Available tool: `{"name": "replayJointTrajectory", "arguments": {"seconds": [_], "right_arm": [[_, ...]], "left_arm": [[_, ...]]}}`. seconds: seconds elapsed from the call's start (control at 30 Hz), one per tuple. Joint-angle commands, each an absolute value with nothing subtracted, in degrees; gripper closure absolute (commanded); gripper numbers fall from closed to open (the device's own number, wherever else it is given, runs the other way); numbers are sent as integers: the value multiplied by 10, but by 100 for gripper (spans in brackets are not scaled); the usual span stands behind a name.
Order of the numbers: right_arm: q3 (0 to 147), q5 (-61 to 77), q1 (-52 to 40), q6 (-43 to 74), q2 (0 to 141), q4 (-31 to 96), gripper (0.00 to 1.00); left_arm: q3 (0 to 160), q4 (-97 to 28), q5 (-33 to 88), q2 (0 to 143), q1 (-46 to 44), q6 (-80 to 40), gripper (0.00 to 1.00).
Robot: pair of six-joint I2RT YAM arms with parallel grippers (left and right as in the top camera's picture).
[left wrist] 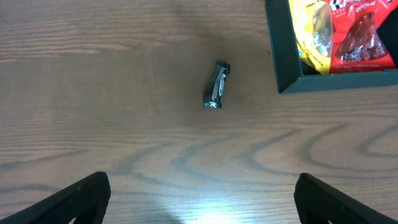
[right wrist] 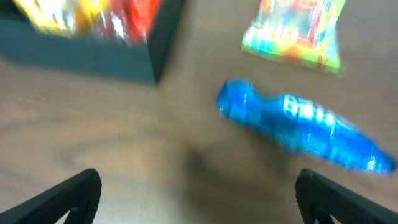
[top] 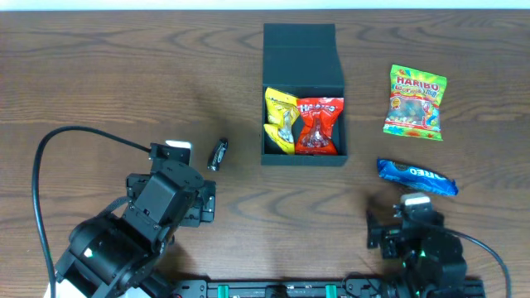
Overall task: Pack container
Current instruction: 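Move the right gripper up to the green HARIBO Worms bag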
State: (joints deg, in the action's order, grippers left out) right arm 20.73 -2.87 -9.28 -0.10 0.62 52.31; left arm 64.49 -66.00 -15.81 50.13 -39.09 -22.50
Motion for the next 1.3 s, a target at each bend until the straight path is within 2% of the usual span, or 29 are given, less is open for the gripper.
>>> {"name": "replayJointTrajectory", "arguments": {"seconds": [0.0, 0.27, 0.4, 0.5, 0.67, 0.87, 1.03, 1.1, 1.27], "right_arm": [[205, -3, -91, 23, 3, 489, 1], [205, 15, -91, 40, 3, 408, 1], [205, 14, -91, 186, 3, 355, 1], [209, 25, -91, 249, 3, 322, 1], [262, 78, -91, 241, 35, 313, 1], [429, 79, -91, 196, 216, 354, 1], [593, 67, -90, 166, 416, 505, 1], [618, 71, -90, 167, 471, 540, 1], [618, 69, -90, 167, 587, 526, 1]], "left_arm": [[647, -662, -165, 499, -390, -229, 5], [647, -661, -165, 499, -390, -229, 5], [647, -661, -165, 499, -390, -229, 5], [647, -661, -165, 499, -390, -229, 5], [647, -661, -165, 499, -390, -229, 5], [647, -661, -165, 499, -390, -229, 5], [647, -662, -165, 499, -390, -229, 5], [647, -662, -165, 499, -390, -229, 5], [647, -662, -165, 499, -390, -229, 5]]}}
